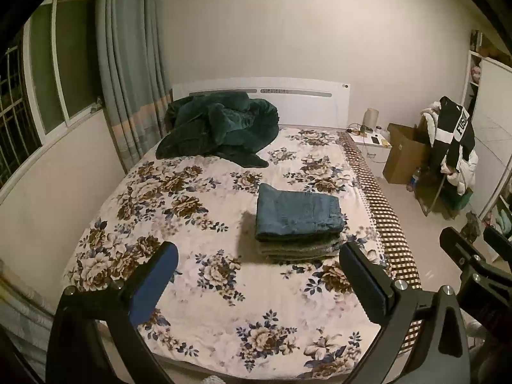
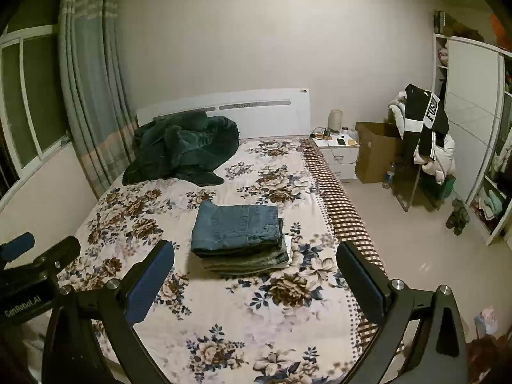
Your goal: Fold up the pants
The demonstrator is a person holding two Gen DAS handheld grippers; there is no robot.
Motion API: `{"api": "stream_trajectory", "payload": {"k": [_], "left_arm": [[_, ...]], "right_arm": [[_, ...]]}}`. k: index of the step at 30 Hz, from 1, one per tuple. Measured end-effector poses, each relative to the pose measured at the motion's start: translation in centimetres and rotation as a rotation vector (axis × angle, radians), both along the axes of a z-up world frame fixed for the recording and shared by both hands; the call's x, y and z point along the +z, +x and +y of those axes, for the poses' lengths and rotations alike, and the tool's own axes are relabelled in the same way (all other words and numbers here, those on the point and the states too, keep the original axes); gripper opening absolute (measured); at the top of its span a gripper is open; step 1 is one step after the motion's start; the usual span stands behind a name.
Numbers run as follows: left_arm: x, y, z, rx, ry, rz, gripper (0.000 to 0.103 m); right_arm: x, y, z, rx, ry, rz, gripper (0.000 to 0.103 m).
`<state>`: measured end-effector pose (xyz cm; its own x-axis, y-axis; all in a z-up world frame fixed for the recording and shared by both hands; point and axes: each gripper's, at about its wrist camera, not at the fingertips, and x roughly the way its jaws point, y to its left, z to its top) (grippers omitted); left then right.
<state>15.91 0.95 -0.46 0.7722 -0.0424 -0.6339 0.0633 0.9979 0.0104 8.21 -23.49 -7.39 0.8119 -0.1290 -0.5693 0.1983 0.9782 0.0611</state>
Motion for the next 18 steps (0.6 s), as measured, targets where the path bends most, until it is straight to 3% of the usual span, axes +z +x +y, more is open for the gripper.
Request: {"api": "stream_trajectory", "payload": {"k": [18], "left_arm": [[0.28,-0.29,0.38,0.013,0.007,-0.005,0.103]], "right_arm": [[-0.41,-0.42,0.73,0.015,0.01,0.011,0.103]]}}
